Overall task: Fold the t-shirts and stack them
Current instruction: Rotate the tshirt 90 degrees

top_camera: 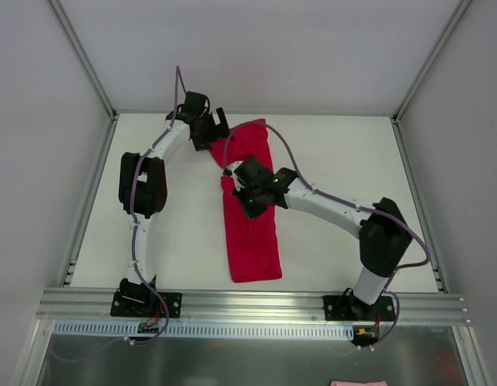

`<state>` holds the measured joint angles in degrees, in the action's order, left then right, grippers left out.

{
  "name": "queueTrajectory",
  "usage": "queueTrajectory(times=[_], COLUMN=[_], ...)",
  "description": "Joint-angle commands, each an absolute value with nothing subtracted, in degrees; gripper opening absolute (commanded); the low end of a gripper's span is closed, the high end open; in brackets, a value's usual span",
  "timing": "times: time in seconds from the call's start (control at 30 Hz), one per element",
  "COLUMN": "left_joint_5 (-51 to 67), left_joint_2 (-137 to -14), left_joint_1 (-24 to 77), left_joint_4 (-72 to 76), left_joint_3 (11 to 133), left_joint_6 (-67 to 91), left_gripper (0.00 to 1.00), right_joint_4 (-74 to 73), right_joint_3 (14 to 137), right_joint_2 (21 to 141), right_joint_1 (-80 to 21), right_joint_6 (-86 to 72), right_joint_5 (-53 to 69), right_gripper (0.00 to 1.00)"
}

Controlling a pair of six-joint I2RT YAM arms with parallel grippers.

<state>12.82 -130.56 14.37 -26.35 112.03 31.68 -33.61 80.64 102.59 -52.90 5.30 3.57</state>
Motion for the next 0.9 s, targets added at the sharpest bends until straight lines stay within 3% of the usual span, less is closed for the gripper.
queueTrajectory(times=[0.0,0.03,0.13,0.2,0.27,0.3,0.33,0.87], left_joint_5=[11.06,11.51,12.83,14.49,17.39,18.01,19.84,21.53], left_joint_2=[-125.07,-124.98,-123.49,-121.48,-120.07,-120.15,-120.58,-130.51], left_joint_1=[12.13,12.04,11.95,12.04,12.04,12.13,12.13,12.48], left_joint_4=[-25.66,-26.36,-26.37,-24.53,-21.29,-21.01,-21.09,-25.13], left_joint_3=[113.20,113.81,112.51,110.23,106.18,105.65,105.47,107.92], left_joint_6=[29.79,29.71,30.14,31.55,33.12,33.48,33.75,32.78], left_gripper=[0.94,0.94,0.88,0.78,0.25,0.07,0.00,0.00], right_joint_4=[-36.73,-37.09,-38.76,-40.85,-43.05,-43.59,-43.94,-49.39], right_joint_3=[79.81,78.93,77.70,77.78,78.83,79.10,79.28,85.25], right_joint_2=[92.56,90.98,83.69,79.11,76.74,76.21,75.68,70.67], right_joint_1=[-51.33,-50.46,-47.82,-45.98,-42.55,-40.62,-39.91,-35.77], right_joint_6=[6.59,6.33,5.72,5.19,5.45,5.62,5.80,6.68], right_joint_5=[-7.36,-10.95,-17.92,-20.12,-19.69,-19.51,-19.60,-23.11], right_gripper=[0.09,0.23,0.42,0.45,0.46,0.46,0.46,0.46])
